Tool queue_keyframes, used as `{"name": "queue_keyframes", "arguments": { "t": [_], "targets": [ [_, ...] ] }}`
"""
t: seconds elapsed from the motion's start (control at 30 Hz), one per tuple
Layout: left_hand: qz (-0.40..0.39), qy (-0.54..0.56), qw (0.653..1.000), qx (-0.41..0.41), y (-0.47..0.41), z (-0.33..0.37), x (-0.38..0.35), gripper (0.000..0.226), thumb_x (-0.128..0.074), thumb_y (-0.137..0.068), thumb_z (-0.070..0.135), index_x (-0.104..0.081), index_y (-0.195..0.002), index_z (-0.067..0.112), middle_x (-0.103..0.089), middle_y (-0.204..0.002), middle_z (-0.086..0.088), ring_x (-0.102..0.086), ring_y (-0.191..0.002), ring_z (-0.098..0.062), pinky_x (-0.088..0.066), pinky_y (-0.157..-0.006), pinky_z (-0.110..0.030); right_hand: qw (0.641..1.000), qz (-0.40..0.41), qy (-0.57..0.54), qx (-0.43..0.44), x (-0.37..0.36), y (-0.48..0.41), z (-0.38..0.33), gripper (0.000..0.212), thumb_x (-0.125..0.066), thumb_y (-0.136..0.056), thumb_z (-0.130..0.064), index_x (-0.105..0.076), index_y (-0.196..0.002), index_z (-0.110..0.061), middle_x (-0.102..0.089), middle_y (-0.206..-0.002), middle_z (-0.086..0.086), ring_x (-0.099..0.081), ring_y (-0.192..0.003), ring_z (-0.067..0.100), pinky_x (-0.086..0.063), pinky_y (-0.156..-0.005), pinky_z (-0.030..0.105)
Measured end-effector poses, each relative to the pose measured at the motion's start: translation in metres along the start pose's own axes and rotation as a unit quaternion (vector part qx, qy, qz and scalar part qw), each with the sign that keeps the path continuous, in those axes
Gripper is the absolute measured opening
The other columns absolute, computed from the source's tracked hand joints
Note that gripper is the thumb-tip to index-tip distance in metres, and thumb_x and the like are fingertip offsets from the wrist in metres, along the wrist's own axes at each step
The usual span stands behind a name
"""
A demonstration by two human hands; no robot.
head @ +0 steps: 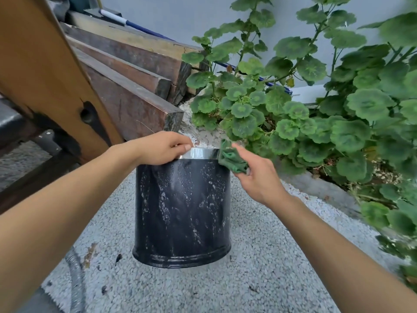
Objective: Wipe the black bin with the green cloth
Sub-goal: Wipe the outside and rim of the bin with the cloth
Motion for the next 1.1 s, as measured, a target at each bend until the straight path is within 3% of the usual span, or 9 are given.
{"name": "queue_keyframes", "arguments": {
  "t": [0.13, 0.23, 0.33, 0.5, 0.63, 0.7, 0.8, 0.93, 1.1],
  "targets": [
    [0.001, 0.010, 1.000, 0.008, -0.004, -0.007, 0.001, 0.033, -0.042, -0.110, 0.032, -0.049, -0.083, 0.014, -0.055, -0.078, -0.002, -0.048, -0.071, -0.017, -0.045, -0.075, -0.036, 0.991, -0.092, -0.088, -0.033, -0.032, 0.061, 0.027, 0.080, -0.065, -0.090, 0.006, -0.051, -0.133, -0.060, -0.066, -0.123, -0.023, -0.069, -0.095, -0.011, -0.061, -0.071, 0.017],
    [-0.005, 0.019, 1.000, 0.018, -0.005, -0.012, 0.002, 0.034, -0.043, -0.110, 0.035, -0.049, -0.081, 0.019, -0.056, -0.079, -0.003, -0.053, -0.073, -0.020, -0.053, -0.077, -0.042, 0.984, -0.169, -0.051, -0.026, -0.057, 0.134, 0.046, 0.078, -0.063, -0.090, 0.002, -0.046, -0.140, -0.055, -0.050, -0.142, -0.027, -0.055, -0.128, -0.005, -0.046, -0.106, 0.014],
    [-0.001, 0.021, 1.000, 0.018, -0.005, -0.013, 0.002, 0.034, -0.044, -0.109, 0.036, -0.048, -0.080, 0.020, -0.055, -0.078, -0.005, -0.050, -0.072, -0.018, -0.052, -0.080, -0.044, 0.972, -0.209, -0.106, -0.022, -0.075, 0.182, 0.060, 0.058, -0.062, -0.087, -0.011, -0.056, -0.140, -0.034, -0.044, -0.151, -0.023, -0.047, -0.137, -0.008, -0.039, -0.114, 0.018],
    [-0.004, 0.046, 0.998, 0.033, -0.001, -0.014, 0.003, 0.036, -0.045, -0.109, 0.037, -0.047, -0.076, 0.022, -0.047, -0.076, -0.008, -0.047, -0.070, -0.017, -0.060, -0.077, -0.055, 0.975, -0.179, -0.106, -0.084, -0.062, 0.163, 0.060, 0.071, -0.069, -0.090, 0.002, -0.063, -0.121, -0.062, -0.072, -0.118, -0.028, -0.068, -0.070, -0.004, -0.053, -0.054, 0.016],
    [0.006, 0.052, 0.998, 0.036, 0.001, -0.013, 0.003, 0.036, -0.046, -0.109, 0.035, -0.049, -0.080, 0.014, -0.046, -0.073, -0.001, -0.045, -0.067, -0.016, -0.058, -0.074, -0.050, 0.984, -0.039, -0.156, -0.077, -0.016, 0.085, 0.023, 0.061, -0.070, -0.092, -0.010, -0.063, -0.109, -0.068, -0.075, -0.103, -0.025, -0.059, -0.052, -0.002, -0.045, -0.044, 0.015],
    [0.005, 0.053, 0.998, 0.039, 0.002, -0.011, 0.003, 0.036, -0.046, -0.109, 0.034, -0.048, -0.080, 0.014, -0.046, -0.074, -0.001, -0.045, -0.067, -0.016, -0.060, -0.075, -0.055, 0.989, 0.025, -0.141, -0.021, 0.005, 0.041, -0.003, 0.058, -0.069, -0.093, -0.011, -0.061, -0.119, -0.062, -0.073, -0.105, -0.030, -0.063, -0.063, -0.007, -0.051, -0.051, 0.013],
    [0.004, 0.053, 0.998, 0.039, 0.004, -0.008, 0.003, 0.035, -0.046, -0.109, 0.033, -0.047, -0.078, 0.016, -0.046, -0.074, 0.000, -0.044, -0.067, -0.016, -0.058, -0.075, -0.051, 0.995, 0.067, -0.076, 0.008, 0.013, -0.007, -0.027, 0.063, -0.072, -0.093, -0.010, -0.053, -0.147, -0.034, -0.067, -0.133, -0.014, -0.066, -0.108, 0.000, -0.055, -0.095, 0.022],
    [0.004, 0.053, 0.998, 0.043, 0.006, -0.009, 0.003, 0.035, -0.045, -0.110, 0.031, -0.048, -0.083, 0.009, -0.049, -0.077, -0.003, -0.046, -0.071, -0.018, -0.049, -0.078, -0.041, 0.997, -0.031, -0.061, 0.020, -0.023, 0.008, -0.028, 0.067, -0.065, -0.090, 0.004, -0.053, -0.146, -0.032, -0.041, -0.159, -0.009, -0.059, -0.128, 0.006, -0.058, -0.095, 0.023],
    [0.009, 0.082, 0.994, 0.076, 0.010, -0.025, 0.006, 0.036, -0.045, -0.110, 0.032, -0.046, -0.079, 0.014, -0.044, -0.077, -0.007, -0.045, -0.069, -0.018, -0.058, -0.078, -0.057, 0.990, -0.140, 0.003, 0.036, -0.068, 0.114, 0.023, 0.072, -0.067, -0.089, -0.001, -0.050, -0.141, -0.048, -0.031, -0.159, -0.021, -0.030, -0.147, -0.006, -0.035, -0.119, 0.023]
  ]
}}
Point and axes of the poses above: each hand's wrist, its own y-axis away from the middle knuckle, its own x-axis out of the back of the hand, z = x × y, the point moved 6 cm from there along -y, towards the middle knuckle
